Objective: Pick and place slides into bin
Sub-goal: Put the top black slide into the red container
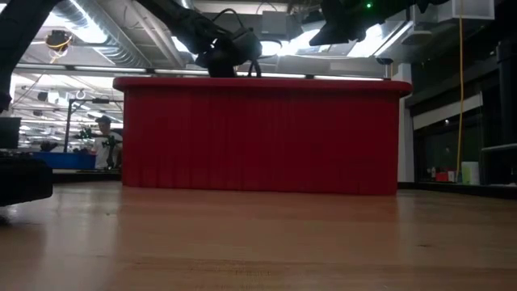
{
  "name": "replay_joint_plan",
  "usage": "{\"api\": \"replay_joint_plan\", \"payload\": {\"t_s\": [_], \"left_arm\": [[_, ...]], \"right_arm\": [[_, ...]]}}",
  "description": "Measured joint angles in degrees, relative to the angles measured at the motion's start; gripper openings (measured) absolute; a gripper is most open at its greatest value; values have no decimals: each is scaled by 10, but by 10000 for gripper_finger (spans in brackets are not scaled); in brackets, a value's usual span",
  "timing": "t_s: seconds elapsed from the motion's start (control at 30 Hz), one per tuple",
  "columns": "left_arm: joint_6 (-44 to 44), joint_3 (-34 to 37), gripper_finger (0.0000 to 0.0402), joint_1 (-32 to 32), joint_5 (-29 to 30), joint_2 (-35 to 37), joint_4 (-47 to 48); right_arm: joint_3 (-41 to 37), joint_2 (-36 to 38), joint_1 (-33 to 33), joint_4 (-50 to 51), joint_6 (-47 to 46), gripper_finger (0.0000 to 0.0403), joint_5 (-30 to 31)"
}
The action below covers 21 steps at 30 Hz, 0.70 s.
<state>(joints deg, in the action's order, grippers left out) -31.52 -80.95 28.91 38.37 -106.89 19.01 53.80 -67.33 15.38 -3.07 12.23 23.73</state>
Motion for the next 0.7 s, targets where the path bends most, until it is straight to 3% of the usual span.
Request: {"api": "replay_joint_plan", "payload": {"t_s": [0.17,0.7], "left_arm": [[37,0,4,-1,-3,0,11],[34,0,4,-4,-3,-40,14]], "right_arm": [[0,0,0,7,0,7,0],[0,0,0,13,-2,7,0]]}}
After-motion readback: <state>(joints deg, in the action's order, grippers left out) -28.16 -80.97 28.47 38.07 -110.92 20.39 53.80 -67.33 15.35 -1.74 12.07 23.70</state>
